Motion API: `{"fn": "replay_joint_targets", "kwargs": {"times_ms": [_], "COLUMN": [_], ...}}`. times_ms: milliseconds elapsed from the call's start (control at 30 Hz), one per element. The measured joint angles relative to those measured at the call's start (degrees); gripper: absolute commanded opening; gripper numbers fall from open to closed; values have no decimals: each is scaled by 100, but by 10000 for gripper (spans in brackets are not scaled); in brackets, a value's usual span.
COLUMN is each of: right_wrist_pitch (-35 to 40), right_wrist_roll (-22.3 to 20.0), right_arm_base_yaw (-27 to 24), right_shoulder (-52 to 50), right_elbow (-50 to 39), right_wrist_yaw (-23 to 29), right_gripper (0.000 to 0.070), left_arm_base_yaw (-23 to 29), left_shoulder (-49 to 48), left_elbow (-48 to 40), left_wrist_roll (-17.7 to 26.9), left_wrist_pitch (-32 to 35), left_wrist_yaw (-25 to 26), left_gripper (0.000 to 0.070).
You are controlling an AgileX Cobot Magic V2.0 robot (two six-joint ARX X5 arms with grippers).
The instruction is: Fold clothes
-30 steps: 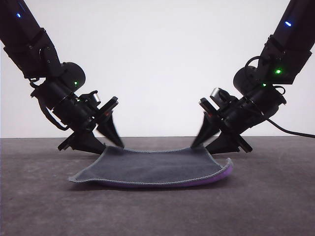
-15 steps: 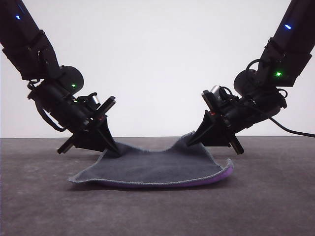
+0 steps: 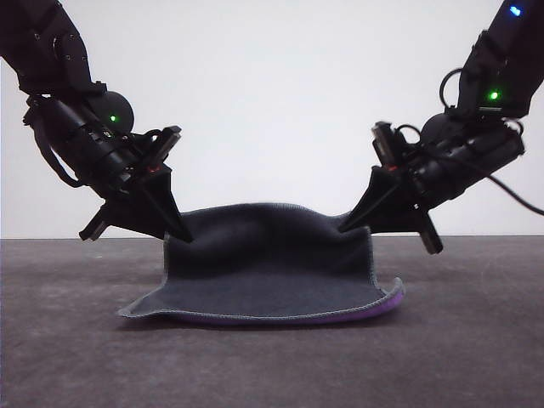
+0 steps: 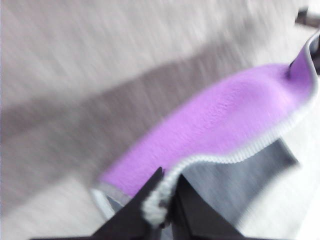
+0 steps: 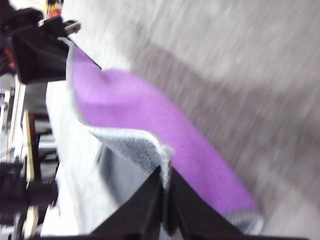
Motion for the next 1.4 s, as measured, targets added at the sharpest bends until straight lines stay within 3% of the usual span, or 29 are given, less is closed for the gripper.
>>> {"fn": "replay_joint_targets", "kwargs": {"times_ms": [167,400,867,933,1067,1133,1400], "right_wrist_pitch": [-795,-1634,-2338,-2364,-2524,-2662,-2891], "right_wrist_roll": [-505,-1116,-1671,-1707,-1824,-1895,-2087], "right_arm_base_yaw": [-1,-1,-1,-1,-1,-1,-1], "right_shoulder": [-51,-51,-51,-51,-51,-51,-51], "right_elbow": [0,0,0,0,0,0,0], "right_wrist_yaw": [-2,-1,-1,-14,-211,-250,-251], "right_gripper": [0,0,3,69,318,352,352], "left_arm_base_yaw": [-113,-195,-283,-299,-307,-306,-306], "left_shoulder": [-3,-3,-3,-3,-3,-3,-3], "left_elbow": [0,0,0,0,0,0,0], "left_wrist_roll": [315,527,701,711,715,719,800], "left_wrist_pitch": [-646,-1053,-1802,-1802,-1830,-1917,-2112], "left_wrist_yaw": [92,112,170,172,182,187,245], "left_gripper": [4,4,10,56,225,280,288]}}
